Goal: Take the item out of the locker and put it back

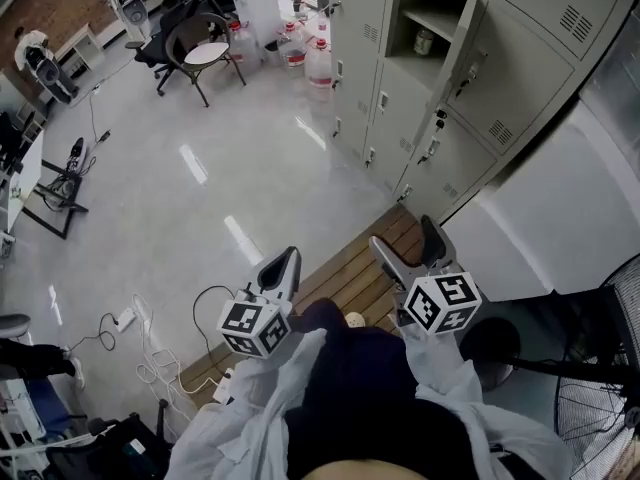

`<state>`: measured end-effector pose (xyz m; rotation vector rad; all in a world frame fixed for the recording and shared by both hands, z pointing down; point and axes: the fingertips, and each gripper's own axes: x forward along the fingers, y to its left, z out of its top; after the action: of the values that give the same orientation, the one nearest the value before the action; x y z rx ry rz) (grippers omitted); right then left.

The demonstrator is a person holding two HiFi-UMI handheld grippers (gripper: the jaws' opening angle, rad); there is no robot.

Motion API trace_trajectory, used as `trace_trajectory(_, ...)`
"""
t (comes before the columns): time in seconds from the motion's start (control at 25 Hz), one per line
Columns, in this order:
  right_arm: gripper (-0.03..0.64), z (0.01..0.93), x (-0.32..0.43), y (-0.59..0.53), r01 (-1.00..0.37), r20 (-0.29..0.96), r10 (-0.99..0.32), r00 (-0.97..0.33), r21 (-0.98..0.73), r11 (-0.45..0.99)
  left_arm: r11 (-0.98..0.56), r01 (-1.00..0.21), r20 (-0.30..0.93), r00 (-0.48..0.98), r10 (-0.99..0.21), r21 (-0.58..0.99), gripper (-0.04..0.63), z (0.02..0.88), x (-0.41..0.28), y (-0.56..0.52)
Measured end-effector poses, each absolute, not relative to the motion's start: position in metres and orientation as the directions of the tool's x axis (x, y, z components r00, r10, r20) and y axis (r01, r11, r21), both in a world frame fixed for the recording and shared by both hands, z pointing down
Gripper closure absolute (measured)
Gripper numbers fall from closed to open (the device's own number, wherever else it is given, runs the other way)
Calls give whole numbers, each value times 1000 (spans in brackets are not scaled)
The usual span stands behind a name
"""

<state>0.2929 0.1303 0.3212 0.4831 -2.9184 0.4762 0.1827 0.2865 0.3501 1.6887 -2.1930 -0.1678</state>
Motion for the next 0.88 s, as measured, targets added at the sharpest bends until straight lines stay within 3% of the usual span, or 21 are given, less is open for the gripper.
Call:
trace_trajectory(0.56,156,319,235,78,-271,178,-225,-958,-302,914,252,-920,184,-203,-962,299,588,344,134,200)
trace_trajectory(0.88,158,337,156,22,-254,129,-224,-966,-311,916,239,-928,179,-194,-965,285,588,371,54,145)
